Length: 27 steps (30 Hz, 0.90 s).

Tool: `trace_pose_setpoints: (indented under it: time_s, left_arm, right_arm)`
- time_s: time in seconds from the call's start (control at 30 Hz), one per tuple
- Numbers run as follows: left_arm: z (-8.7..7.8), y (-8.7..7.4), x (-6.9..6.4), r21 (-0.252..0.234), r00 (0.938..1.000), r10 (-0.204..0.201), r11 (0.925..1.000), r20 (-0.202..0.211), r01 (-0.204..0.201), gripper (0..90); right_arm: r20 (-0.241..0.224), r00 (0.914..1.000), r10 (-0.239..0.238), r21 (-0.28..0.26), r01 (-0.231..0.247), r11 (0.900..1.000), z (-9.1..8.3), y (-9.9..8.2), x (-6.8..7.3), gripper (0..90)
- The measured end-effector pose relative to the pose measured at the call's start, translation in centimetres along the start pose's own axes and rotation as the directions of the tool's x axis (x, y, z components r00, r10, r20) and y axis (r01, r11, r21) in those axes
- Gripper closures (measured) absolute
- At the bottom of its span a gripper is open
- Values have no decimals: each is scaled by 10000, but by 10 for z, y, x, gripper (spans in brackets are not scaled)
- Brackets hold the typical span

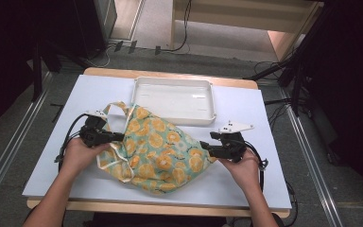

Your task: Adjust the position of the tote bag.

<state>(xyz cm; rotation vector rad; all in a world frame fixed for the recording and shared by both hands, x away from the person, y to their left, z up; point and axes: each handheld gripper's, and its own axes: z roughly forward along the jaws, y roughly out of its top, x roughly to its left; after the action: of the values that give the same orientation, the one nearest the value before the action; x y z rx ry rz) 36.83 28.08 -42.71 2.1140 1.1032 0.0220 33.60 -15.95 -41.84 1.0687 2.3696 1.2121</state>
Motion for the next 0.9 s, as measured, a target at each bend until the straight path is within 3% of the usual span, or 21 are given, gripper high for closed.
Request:
trace_pose_setpoints:
  time_s: [0.23,0.33,0.5,0.67,0.73,0.9]
  left_arm:
    - [-14,6,-9,-382,9997,96,9992,225,-87,900]
    - [-21,10,-17,-642,9978,142,9979,647,-100,900]
    - [-26,16,-27,-764,9965,323,9967,776,-264,900]
    - [-32,26,-41,-900,9924,648,9944,1048,-555,900]
    - [-34,31,-48,-1012,9890,733,9930,1284,-605,900]
    - [-33,38,-58,-965,9862,870,9926,1411,-738,900]
  right_arm:
    - [-109,9999,35,1,-35,10000,-1,1,2,452]
    - [-236,9997,-2,-84,0,10000,-2,2,3,468]
    - [-399,9991,125,-184,-132,9997,-3,3,1,505]
    - [-431,9984,353,-275,-365,9990,-7,6,0,517]
    - [-445,9984,347,-288,-360,9989,-8,7,1,513]
    - [-534,9983,213,-305,-230,9993,-9,10,6,494]
